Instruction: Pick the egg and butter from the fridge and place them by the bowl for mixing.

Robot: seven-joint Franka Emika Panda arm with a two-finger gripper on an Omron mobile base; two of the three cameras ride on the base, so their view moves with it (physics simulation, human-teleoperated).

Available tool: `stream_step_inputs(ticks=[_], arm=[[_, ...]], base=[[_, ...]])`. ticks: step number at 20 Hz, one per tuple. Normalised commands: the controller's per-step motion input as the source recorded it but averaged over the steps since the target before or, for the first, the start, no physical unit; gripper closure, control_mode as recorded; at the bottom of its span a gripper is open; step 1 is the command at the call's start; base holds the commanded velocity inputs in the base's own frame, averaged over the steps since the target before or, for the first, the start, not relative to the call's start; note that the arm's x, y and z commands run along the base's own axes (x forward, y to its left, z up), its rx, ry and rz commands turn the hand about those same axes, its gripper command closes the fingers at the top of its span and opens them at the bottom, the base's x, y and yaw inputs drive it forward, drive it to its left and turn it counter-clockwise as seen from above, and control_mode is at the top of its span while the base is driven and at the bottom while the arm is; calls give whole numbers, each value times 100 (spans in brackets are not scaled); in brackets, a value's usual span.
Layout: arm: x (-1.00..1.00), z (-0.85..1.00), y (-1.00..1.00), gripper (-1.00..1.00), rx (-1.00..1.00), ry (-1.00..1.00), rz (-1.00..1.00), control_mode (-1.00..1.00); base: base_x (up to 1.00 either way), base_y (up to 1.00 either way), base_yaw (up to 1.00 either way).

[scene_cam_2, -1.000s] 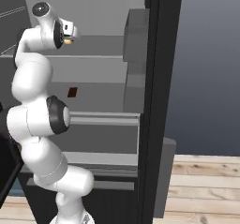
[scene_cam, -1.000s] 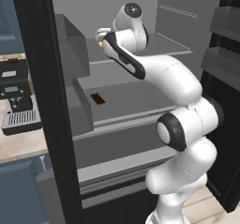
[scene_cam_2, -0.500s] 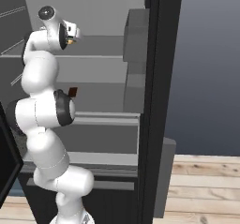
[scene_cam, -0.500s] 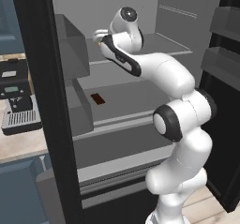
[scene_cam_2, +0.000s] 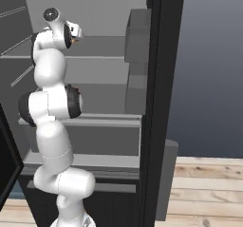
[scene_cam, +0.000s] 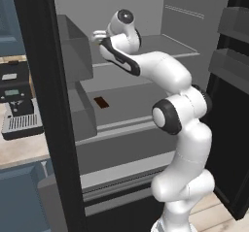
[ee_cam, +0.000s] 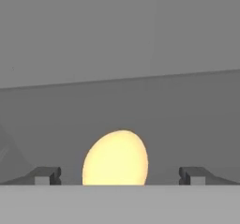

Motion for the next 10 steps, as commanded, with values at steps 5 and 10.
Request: stream_step_inputs(ticks=[5,10], arm=[[33,-4,5,-100,0,4,0,-100],[8,-18,3,-100,0,7,0,-100]], base=[[0,0,0],[0,0,0]])
